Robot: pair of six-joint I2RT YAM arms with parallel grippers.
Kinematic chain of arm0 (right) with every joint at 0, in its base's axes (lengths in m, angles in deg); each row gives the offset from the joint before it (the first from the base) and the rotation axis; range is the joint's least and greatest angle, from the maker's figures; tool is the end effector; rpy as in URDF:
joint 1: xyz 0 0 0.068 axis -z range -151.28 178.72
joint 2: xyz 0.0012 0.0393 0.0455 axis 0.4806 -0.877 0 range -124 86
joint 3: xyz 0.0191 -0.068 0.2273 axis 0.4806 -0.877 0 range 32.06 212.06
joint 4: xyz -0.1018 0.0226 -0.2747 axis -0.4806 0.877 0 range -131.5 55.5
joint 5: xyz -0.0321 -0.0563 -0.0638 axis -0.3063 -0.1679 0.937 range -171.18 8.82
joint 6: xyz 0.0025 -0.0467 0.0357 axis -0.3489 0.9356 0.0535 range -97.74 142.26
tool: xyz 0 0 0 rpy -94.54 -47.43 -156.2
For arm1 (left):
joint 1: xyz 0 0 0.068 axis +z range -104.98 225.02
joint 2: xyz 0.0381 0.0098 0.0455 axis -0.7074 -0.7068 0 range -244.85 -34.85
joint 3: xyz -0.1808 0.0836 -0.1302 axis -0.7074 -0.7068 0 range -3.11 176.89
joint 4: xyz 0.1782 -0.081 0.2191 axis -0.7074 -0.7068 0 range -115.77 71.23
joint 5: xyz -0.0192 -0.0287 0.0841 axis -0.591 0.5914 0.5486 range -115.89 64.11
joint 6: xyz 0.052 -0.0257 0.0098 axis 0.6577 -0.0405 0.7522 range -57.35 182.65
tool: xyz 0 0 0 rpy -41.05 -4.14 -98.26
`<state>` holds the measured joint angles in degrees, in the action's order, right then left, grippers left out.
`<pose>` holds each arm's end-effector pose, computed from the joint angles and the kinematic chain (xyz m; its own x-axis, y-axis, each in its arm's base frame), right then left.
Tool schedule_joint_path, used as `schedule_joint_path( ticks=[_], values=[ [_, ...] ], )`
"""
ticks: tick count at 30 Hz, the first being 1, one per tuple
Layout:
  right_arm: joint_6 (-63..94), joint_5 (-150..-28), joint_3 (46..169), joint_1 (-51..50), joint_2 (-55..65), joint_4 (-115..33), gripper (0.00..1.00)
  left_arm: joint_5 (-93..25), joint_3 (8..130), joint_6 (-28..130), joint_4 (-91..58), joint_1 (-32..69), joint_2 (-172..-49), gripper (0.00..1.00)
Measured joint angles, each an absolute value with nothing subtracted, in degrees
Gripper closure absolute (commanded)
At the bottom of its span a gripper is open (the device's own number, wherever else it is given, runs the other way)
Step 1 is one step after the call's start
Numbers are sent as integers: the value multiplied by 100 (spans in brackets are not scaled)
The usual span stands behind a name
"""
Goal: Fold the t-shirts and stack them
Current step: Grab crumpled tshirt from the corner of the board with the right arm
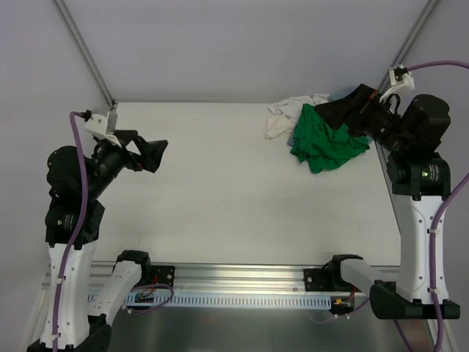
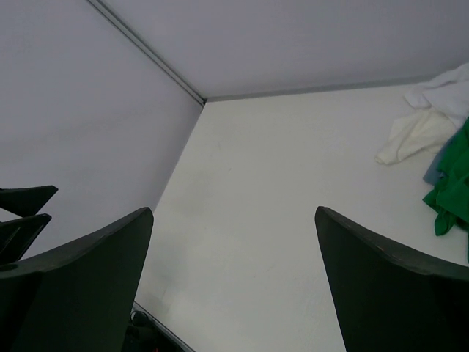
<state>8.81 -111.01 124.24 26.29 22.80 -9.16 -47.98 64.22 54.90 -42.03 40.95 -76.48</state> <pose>0.2421 0.0314 0.4982 -0.1808 0.1942 -0.9642 -0.5047 0.8231 0.2604 0.1871 -0.0294 0.4448 -0.0173 -0.1240 -0.9921 0.4423 0.8890 -0.1188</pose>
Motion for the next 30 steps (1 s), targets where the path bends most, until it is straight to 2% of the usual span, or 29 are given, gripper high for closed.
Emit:
schedule_joint_path(
  ticks=[6,9,11,14,21,26,30],
  values=[
    [208,-11240,12734,2753,2315,-1371,3,-4660,7263,5591,-3948,4095,-7731,1],
    [321,-11197,13290,2760,1869,-1220,7,-4662,7200,5490,-3766,4095,-7790,1],
    [684,-10943,13438,2747,1591,-971,5,-4658,7010,5357,-3738,4095,-7836,1],
    [1248,-10340,13163,2705,1224,-501,4,-4660,6684,5136,-3755,4095,-7910,1],
    [1792,-9247,11594,2668,453,-44,2,-4767,5847,4456,-3620,4095,-7912,1],
    [1849,-9081,11550,2653,-328,-190,2,-4872,5458,4041,-3401,4095,-7914,1],
    [1847,-9066,12057,2609,-1195,-239,3,-4968,5449,3901,-3253,4095,-7982,1]
  ],
)
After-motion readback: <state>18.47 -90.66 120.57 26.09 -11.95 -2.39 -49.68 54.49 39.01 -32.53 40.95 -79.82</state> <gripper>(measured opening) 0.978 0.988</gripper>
